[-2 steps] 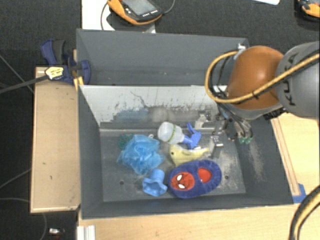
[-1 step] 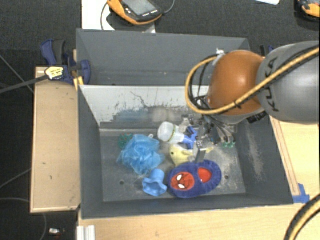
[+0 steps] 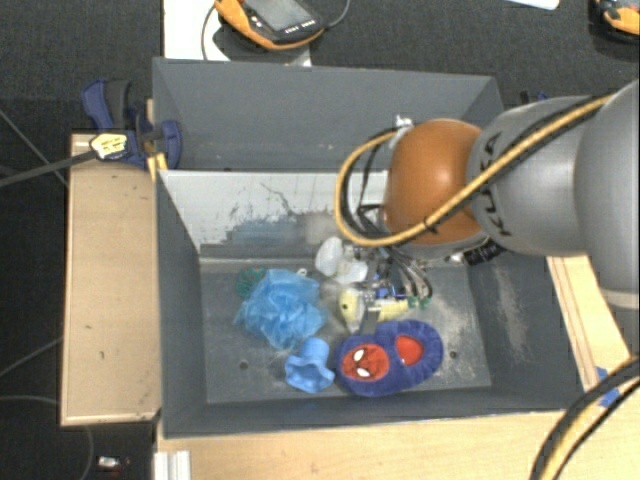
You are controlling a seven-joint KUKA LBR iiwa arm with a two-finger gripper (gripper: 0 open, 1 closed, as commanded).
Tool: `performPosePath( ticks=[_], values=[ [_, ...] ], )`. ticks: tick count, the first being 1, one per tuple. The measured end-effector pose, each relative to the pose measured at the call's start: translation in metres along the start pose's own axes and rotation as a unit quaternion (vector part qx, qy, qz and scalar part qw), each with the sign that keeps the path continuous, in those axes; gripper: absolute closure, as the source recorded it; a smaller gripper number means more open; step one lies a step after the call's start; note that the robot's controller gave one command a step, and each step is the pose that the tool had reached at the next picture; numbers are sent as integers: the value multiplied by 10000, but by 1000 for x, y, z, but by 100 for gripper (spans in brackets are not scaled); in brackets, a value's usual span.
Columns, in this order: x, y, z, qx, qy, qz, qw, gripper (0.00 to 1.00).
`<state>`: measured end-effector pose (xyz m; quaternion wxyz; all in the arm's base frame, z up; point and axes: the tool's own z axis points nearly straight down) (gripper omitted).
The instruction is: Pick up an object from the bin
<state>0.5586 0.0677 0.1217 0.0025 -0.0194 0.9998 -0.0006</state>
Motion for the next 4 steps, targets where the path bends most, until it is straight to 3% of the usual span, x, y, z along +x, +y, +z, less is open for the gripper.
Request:
performPosePath(
  ticks=[1, 2, 4],
  values=[
    [-1, -9, 45, -35, -54, 1104, 9939, 0],
    [3, -10, 48, -2, 10, 1069, 9943, 100],
    [4, -10, 40, -2, 0, 1064, 9943, 100]
  ],
)
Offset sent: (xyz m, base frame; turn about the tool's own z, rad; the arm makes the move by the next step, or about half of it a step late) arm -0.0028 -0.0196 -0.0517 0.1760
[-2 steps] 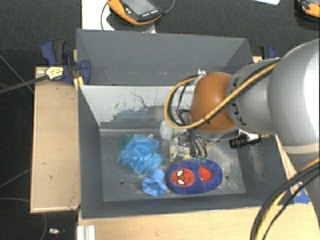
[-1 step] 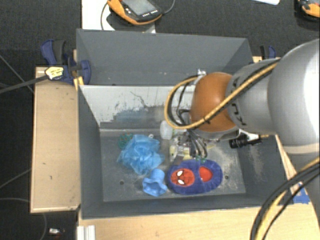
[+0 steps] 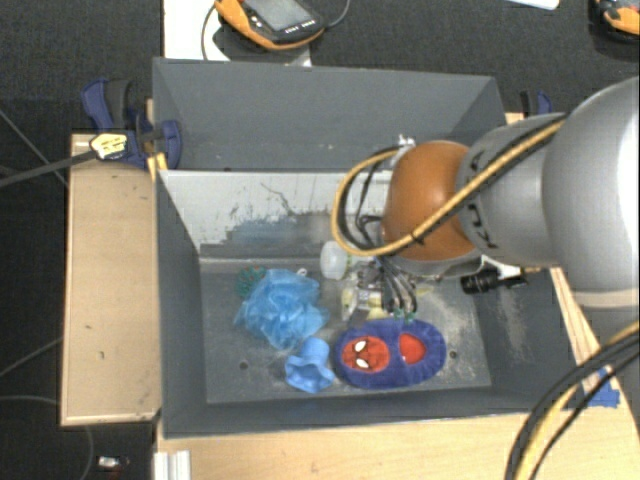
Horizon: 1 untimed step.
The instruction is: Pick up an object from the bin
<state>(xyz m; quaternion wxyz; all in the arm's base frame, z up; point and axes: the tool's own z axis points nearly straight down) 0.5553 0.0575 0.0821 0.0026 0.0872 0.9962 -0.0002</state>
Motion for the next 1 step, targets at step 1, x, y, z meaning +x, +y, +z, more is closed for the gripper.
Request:
performPosePath(
  ticks=[1],
  values=[
    [-1, 0, -26, -7, -20, -10, 10000, 100]
  ],
)
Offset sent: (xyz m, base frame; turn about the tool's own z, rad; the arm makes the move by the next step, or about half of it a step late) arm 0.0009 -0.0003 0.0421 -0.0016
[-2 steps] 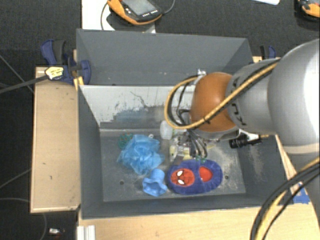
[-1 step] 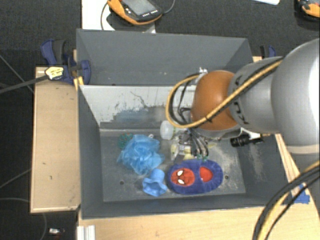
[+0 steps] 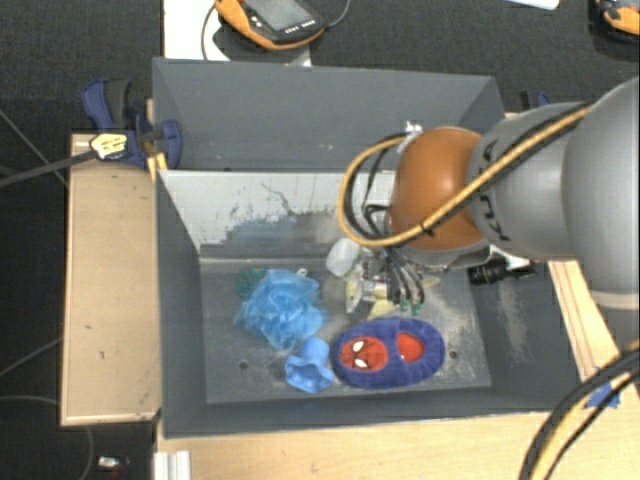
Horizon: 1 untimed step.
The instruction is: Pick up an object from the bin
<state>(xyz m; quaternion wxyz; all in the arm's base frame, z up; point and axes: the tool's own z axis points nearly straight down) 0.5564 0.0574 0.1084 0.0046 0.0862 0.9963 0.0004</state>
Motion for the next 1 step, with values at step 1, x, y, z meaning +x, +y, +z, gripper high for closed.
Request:
performPosePath(
  ticks=[1],
  values=[
    [-1, 0, -11, -4, -18, -8, 10000, 100]
  ],
)
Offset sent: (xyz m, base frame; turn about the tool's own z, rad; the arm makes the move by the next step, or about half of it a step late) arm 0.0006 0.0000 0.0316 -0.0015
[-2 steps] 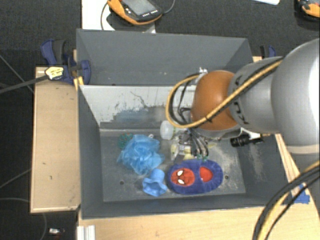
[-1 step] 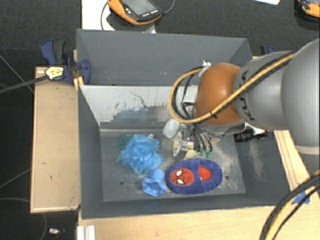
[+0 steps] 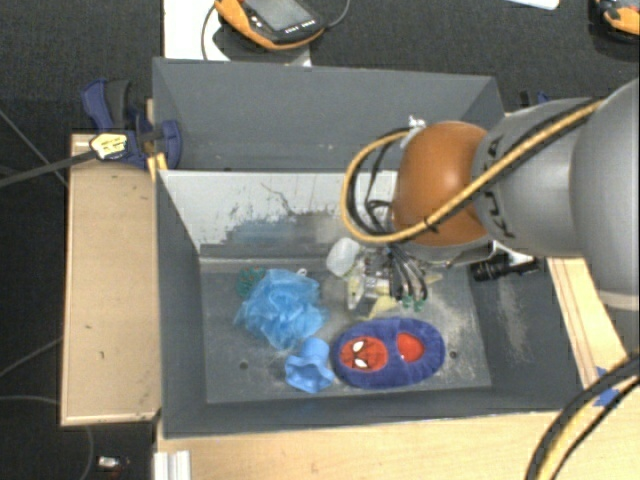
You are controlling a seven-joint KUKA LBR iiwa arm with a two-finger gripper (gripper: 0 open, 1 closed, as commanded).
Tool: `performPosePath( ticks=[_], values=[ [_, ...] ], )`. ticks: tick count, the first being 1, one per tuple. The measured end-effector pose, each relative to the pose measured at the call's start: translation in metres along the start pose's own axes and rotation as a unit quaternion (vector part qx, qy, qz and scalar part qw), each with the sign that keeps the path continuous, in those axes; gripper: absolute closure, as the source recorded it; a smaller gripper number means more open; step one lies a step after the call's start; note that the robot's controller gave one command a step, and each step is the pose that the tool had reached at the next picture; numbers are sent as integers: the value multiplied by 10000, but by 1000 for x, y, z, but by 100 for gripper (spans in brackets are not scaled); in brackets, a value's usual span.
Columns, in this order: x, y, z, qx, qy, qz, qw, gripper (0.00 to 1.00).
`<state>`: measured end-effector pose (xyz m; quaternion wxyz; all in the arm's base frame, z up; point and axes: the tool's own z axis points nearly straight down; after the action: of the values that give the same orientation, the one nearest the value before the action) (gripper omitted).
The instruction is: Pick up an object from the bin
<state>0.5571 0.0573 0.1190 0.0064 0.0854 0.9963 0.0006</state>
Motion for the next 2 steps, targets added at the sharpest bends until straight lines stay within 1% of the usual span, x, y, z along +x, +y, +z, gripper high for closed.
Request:
performPosePath(
  ticks=[1, 2],
  values=[
    [0, 0, -13, -3, -8, -8, 10000, 100],
    [0, 0, -33, -1, 11, -16, 10000, 100]
  ],
)
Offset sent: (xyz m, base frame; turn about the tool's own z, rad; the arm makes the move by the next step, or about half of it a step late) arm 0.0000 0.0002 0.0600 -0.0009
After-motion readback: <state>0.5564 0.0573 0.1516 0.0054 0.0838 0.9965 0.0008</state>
